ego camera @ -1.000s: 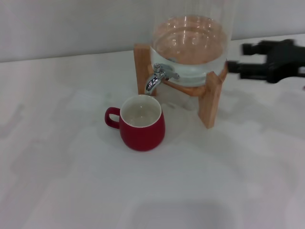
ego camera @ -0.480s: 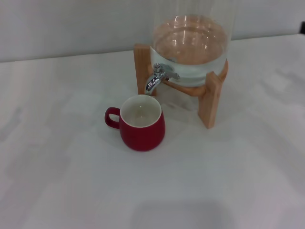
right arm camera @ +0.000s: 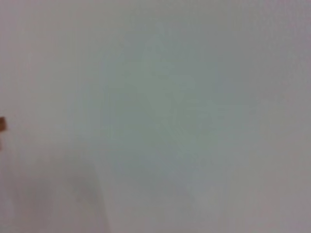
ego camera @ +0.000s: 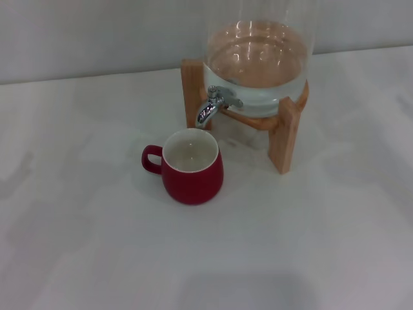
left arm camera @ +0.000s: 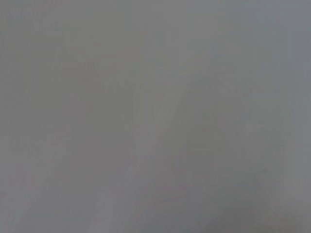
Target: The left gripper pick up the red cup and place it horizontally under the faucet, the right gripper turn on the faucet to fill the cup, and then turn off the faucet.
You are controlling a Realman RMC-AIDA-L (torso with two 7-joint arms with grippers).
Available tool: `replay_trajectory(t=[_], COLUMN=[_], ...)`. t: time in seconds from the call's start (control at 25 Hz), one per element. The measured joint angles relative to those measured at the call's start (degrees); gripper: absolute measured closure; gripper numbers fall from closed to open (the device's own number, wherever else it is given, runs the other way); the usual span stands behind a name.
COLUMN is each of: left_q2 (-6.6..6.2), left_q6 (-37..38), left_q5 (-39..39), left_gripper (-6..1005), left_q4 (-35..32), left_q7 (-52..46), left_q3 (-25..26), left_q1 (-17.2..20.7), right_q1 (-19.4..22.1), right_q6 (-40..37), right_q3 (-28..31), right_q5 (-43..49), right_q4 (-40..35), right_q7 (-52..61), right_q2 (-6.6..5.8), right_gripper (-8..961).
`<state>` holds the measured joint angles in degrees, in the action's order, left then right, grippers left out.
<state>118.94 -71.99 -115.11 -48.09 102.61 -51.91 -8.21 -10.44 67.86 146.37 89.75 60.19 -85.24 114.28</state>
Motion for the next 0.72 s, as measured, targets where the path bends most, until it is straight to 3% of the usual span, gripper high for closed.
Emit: replay_trajectory(t=[0.48,0.72], left_q2=[0.16,0.16], left_q6=[-0.30,-3.89], left_q5=[1.19,1.31], left_gripper=[109,109], left_q4=[1.58,1.62], left_q7=[-0.35,2.02], left_q3=[-0.40,-0.32], left_q1=[1.13,1.40], right_q1=[0.66,1.19], right_q6=[-1.73,-1.65], right_q3=[4.40,4.48], right_q5=[-2.18,-2.27], right_q4=[-0.45,-0.45], right_q7=[-1.62,-1.69], right_q2=[0.30,0.36], right_gripper=[231,231])
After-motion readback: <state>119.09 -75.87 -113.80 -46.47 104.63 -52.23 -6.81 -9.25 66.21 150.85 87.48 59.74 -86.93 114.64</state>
